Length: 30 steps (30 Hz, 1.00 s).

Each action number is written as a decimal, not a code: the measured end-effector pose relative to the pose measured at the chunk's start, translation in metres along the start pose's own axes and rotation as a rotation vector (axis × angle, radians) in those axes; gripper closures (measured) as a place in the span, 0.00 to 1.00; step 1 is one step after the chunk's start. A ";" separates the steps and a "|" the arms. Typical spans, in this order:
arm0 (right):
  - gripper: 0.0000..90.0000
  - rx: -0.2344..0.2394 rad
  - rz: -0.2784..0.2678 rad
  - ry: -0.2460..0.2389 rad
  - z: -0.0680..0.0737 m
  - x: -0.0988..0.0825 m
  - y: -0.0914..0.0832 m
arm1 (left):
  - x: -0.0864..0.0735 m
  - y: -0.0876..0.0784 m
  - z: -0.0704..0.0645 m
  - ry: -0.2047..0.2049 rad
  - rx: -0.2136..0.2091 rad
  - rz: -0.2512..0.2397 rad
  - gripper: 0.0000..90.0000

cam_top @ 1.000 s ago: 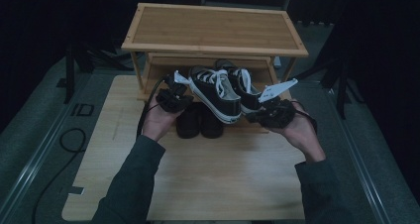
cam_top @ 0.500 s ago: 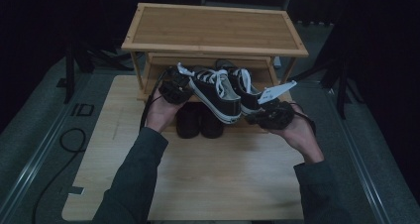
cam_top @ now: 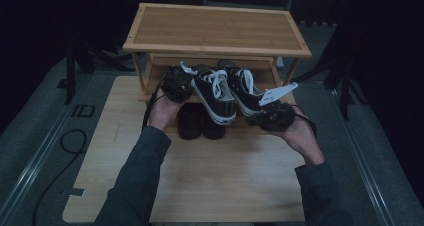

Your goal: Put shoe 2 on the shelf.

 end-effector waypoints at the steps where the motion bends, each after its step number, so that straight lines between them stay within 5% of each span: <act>1: 0.99 0.002 -0.003 -0.004 0.001 0.000 0.000 | 0.000 0.001 0.001 -0.001 0.000 0.003 1.00; 13: 0.99 0.092 -0.051 -0.041 0.019 0.009 0.003 | -0.001 0.002 0.005 -0.013 -0.005 0.009 1.00; 30: 0.99 0.147 -0.056 -0.095 0.041 0.027 0.019 | -0.022 -0.004 0.025 -0.068 0.000 0.013 1.00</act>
Point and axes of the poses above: each handheld gripper's, and its own axes: y roughly forward along the jaws, x roughly out of its top, z roughly to its left, the point moved 4 cm from there along y, roughly forward along the jaws, and after that the axes turned 8 degrees about y, right-handed, at the moved point
